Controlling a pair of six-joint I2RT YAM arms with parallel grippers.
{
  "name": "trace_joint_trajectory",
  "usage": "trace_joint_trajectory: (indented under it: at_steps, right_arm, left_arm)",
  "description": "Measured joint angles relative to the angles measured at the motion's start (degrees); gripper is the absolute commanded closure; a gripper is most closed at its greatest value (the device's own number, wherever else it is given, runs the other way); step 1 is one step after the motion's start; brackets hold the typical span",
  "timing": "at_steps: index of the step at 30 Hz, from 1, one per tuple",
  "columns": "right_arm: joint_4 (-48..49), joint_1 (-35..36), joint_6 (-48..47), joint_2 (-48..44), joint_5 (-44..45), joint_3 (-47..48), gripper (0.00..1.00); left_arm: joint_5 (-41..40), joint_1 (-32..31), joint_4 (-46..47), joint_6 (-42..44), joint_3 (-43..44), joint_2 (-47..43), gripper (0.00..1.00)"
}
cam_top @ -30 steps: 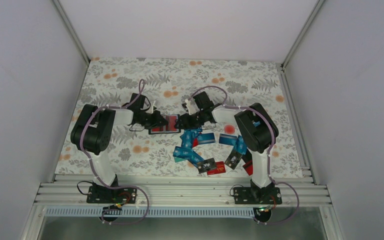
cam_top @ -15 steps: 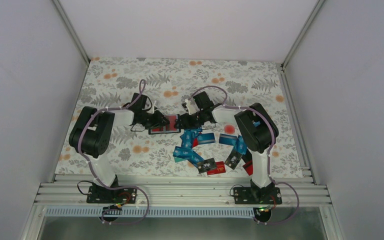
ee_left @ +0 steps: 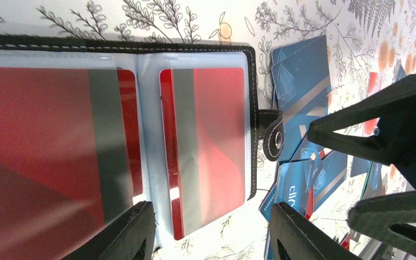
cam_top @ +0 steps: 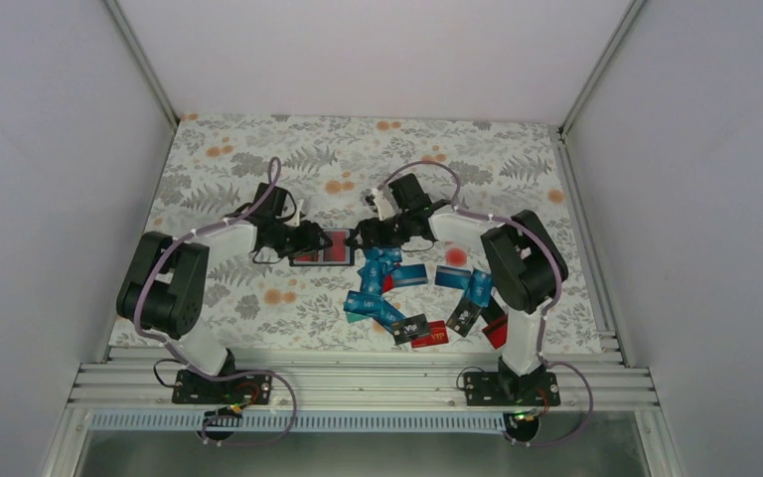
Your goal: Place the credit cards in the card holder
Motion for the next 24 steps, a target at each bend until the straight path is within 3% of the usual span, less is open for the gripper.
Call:
trace_joint_trajectory:
  at_steps: [7, 11, 24]
  right_arm:
    - [0.26, 1.22, 0.55, -3.19, -2.43, -0.66, 0.37]
    - [1.20, 3.08, 2.19, -3.23, -4.39, -0.85, 0.41]
    - [3.89, 5.05, 7.23, 4.00, -5.68, 1.18, 0.44]
  left_arm:
    - [-3.54, -0.87, -1.55, 1.49, 0.11, -1.95, 0.80]
    - [-4.85, -1.49, -1.68, 2.43, 0.55, -1.29, 0.92]
    - [-6.43, -1.75, -0.57, 2.91, 1.55, 3.50, 0.98]
